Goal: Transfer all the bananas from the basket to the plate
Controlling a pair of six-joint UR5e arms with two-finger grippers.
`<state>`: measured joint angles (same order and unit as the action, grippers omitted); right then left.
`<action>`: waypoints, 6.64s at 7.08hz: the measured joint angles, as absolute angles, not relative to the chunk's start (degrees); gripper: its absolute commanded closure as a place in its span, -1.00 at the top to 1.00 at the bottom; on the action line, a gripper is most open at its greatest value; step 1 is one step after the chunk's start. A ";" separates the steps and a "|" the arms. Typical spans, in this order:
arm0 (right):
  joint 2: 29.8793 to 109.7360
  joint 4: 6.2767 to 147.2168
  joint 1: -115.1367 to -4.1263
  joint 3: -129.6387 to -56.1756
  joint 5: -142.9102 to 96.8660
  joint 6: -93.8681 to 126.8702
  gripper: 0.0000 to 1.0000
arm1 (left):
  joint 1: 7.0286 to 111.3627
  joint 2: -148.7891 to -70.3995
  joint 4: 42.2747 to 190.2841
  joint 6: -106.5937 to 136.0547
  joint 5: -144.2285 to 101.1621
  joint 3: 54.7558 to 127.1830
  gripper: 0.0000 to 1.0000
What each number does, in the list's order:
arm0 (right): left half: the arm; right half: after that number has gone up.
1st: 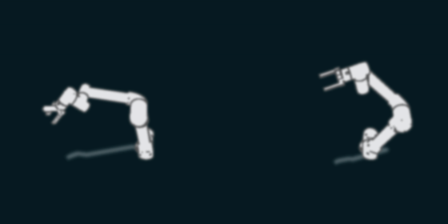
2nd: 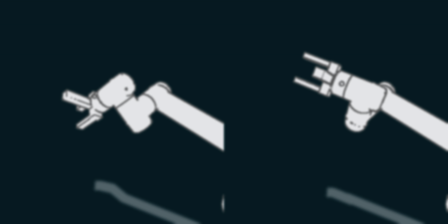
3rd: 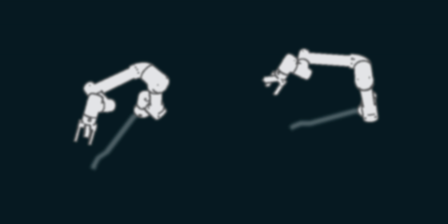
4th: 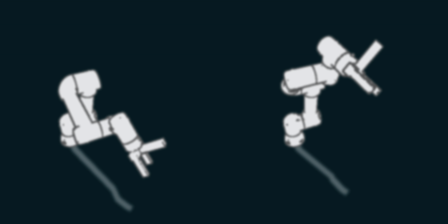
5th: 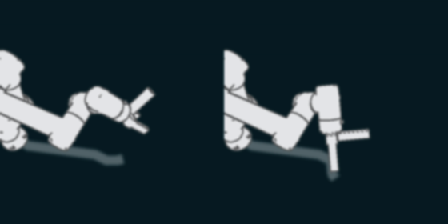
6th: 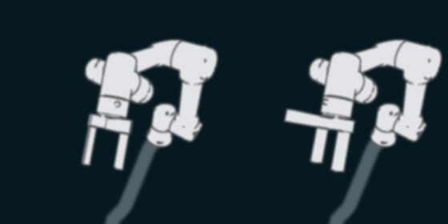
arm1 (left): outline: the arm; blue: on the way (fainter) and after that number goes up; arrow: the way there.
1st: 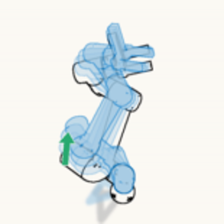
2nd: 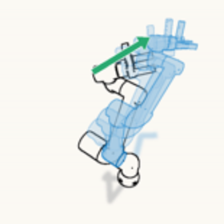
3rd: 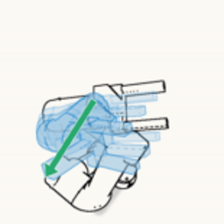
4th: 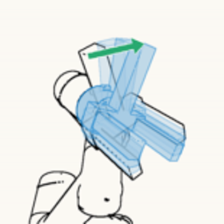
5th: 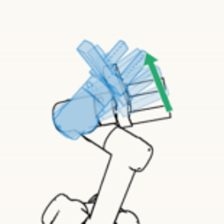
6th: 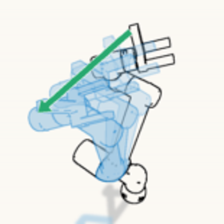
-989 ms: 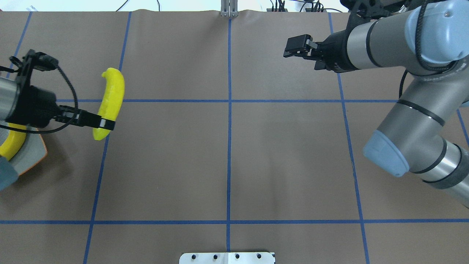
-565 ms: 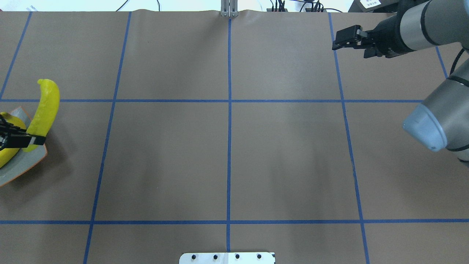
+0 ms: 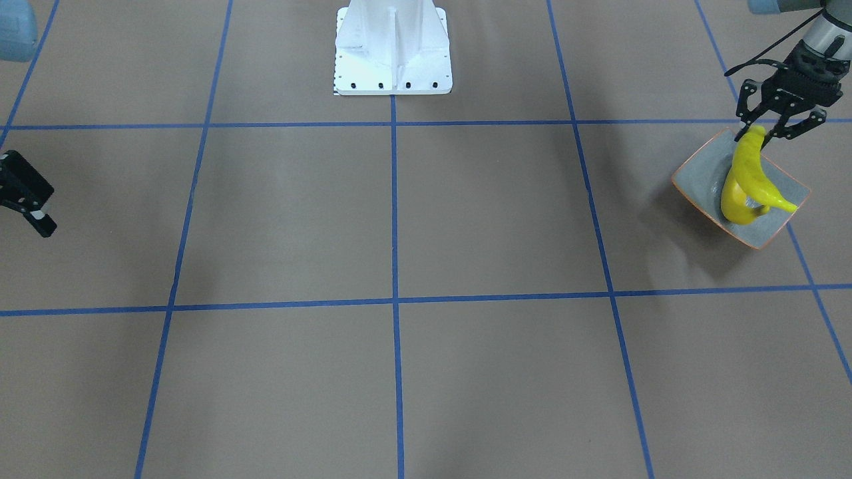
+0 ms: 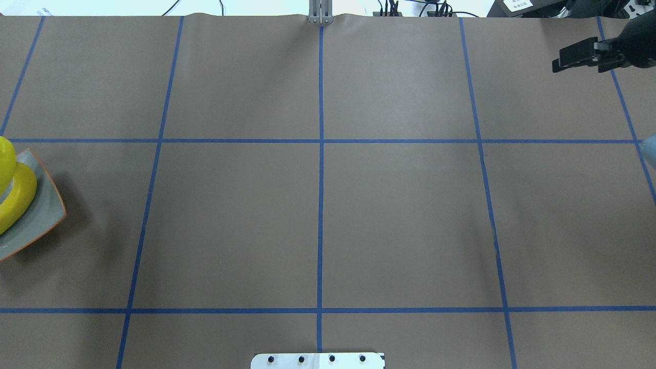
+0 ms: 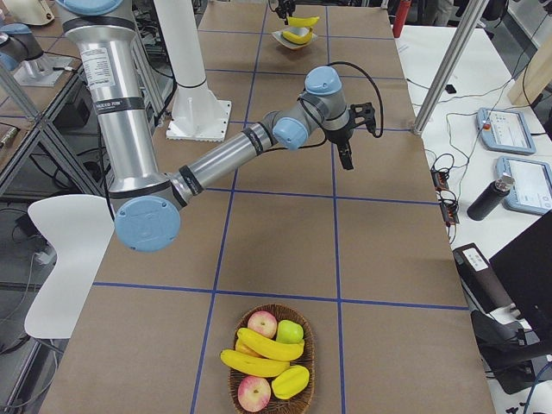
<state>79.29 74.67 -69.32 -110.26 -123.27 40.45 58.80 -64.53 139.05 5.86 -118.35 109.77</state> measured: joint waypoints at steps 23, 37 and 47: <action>96.19 74.30 -91.44 -87.46 -124.38 -17.05 1.00 | 65.60 -76.36 138.30 1.14 -127.16 106.05 0.99; 99.71 61.01 -82.53 -78.07 -112.09 -4.64 -0.31 | 65.58 -77.56 138.95 0.88 -125.79 105.96 0.99; 95.76 61.36 -88.02 -85.62 -117.19 -3.58 -1.00 | 65.43 -80.02 138.65 7.26 -125.79 104.39 0.99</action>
